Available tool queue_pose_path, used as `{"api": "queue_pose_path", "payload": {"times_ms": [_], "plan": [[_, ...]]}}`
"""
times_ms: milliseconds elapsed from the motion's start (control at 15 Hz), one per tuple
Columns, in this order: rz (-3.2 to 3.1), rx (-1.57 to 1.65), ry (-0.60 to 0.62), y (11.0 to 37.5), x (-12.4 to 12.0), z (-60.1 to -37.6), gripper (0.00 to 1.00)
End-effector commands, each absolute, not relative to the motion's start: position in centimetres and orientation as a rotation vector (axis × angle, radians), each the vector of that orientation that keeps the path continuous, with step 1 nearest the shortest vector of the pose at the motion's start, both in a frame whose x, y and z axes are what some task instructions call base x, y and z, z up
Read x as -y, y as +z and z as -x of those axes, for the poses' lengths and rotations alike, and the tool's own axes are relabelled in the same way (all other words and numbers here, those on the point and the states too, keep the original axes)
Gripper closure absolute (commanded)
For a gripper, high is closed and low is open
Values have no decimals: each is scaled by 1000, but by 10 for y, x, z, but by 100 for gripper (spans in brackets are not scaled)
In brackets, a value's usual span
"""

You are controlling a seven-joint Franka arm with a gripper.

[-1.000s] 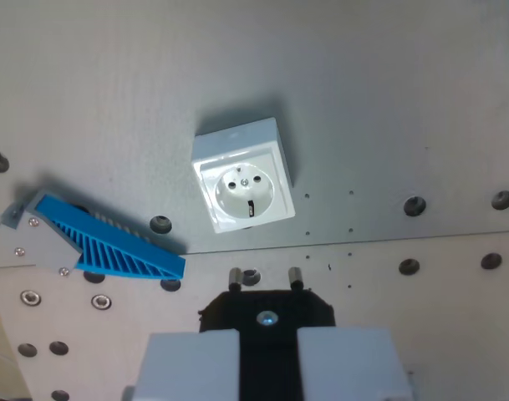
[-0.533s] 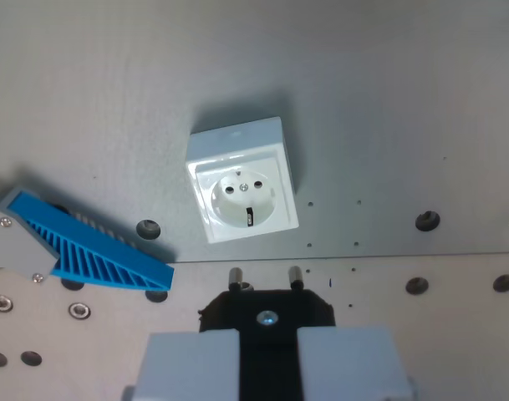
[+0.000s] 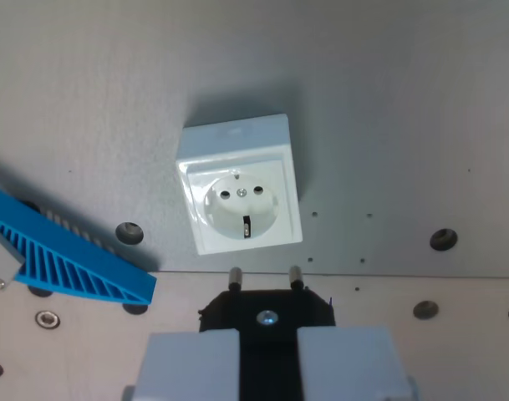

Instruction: Move above the white socket

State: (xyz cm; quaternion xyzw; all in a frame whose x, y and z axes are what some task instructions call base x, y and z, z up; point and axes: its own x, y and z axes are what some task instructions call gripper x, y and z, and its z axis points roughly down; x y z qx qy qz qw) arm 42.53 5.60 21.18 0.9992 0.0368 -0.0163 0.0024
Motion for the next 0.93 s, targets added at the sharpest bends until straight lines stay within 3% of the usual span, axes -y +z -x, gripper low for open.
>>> {"api": "queue_pose_path", "payload": {"times_ms": [67,933], "plan": [[-3118,-277,95,195,-58,-418,100],[-3094,-361,93,132,-62,-396,100]]}}
